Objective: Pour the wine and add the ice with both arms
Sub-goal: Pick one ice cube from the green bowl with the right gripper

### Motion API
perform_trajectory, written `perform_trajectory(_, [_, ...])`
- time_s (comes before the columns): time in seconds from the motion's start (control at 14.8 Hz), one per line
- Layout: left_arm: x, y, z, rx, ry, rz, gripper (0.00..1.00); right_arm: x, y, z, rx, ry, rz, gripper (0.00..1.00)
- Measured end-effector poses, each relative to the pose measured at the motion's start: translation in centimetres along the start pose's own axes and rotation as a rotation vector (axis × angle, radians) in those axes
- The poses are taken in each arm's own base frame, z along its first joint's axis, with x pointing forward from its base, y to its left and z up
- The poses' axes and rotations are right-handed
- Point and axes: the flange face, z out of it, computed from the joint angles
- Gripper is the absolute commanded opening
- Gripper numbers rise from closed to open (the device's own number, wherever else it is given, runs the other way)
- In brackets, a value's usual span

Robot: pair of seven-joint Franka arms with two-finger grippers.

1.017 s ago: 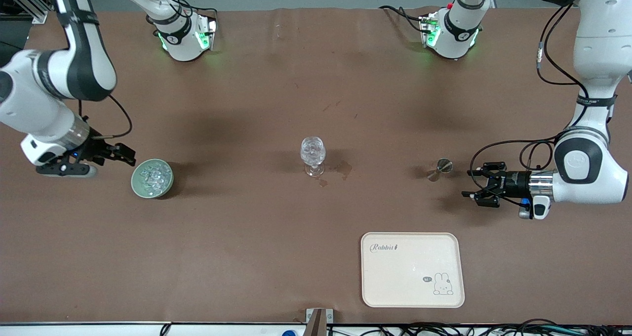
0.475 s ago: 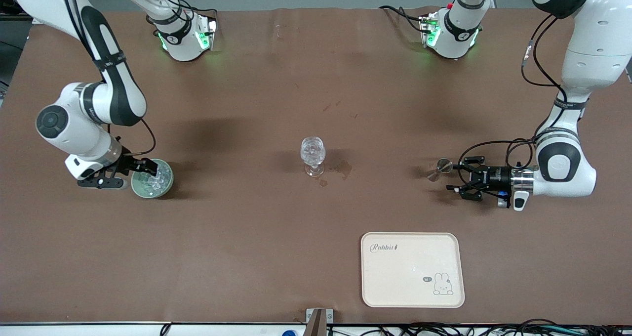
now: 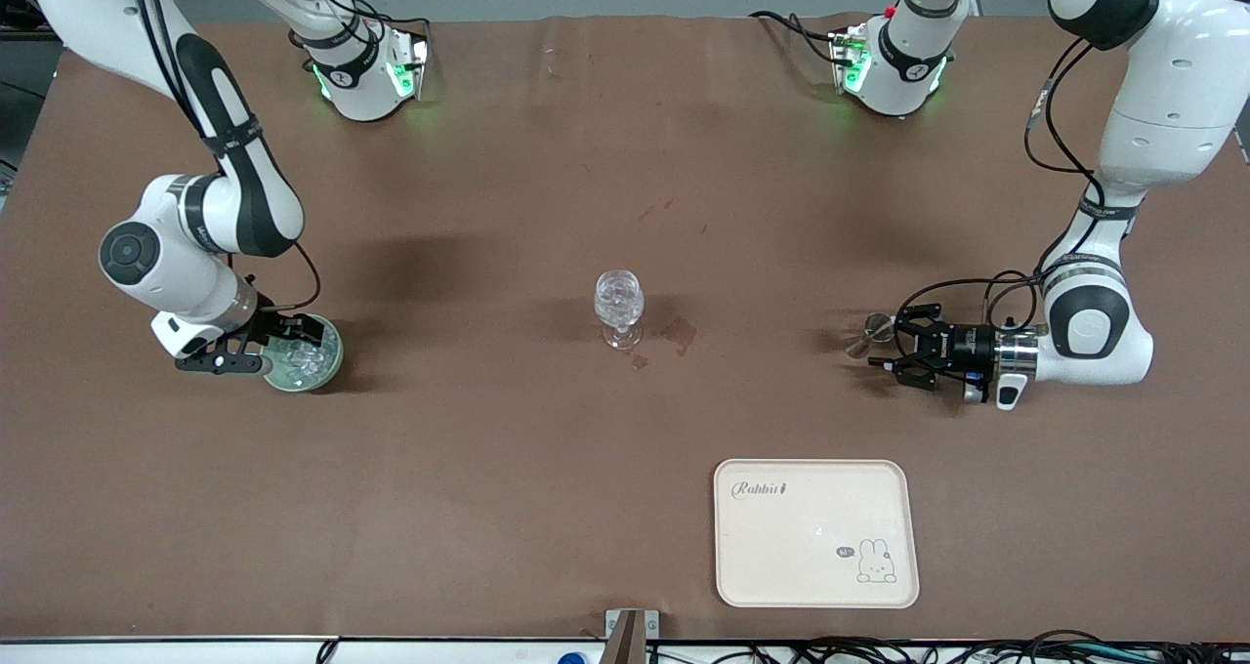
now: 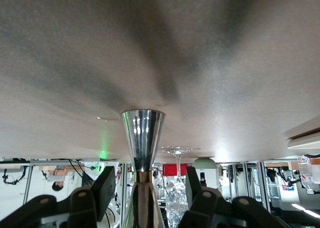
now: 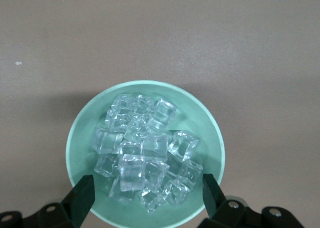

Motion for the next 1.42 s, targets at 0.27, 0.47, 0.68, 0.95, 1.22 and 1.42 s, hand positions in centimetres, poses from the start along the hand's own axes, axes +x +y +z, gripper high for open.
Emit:
perform_trajectory(0.27, [0.3, -0.2, 0.5, -0.011, -0.021, -0.014, 0.56, 0.0, -0.2, 0.8, -0.001, -0.005, -0.003, 0.84])
perform_trajectory(0.47, [0.5, -0.2, 0.8, -0.028, -0.04, -0.027, 0.5, 0.0, -0.5, 1.1, 0.005, -0.008, 0.002, 0.82])
perform_trajectory(0.68, [0.7, -0.4, 1.1, -0.028, -0.047, -0.034, 0.39, -0.1, -1.1, 1.5, 0.013, -0.015, 0.004, 0.68])
perform_trajectory(0.95, [0.5, -0.3, 1.3, -0.027, -0.049, -0.031, 0.08, -0.1, -1.4, 1.6, 0.013, -0.016, 0.0, 0.15])
perform_trajectory(1.22, [0.3, 0.1, 1.1, -0.03, -0.047, -0.021, 0.0, 0.3, -1.4, 1.1, 0.014, -0.002, 0.009, 0.03])
perform_trajectory(1.42, [-1.0, 1.3, 1.2, -0.037, -0.054, 0.006, 0.0, 1.2, -1.4, 0.2, 0.014, 0.021, 0.024, 0.02])
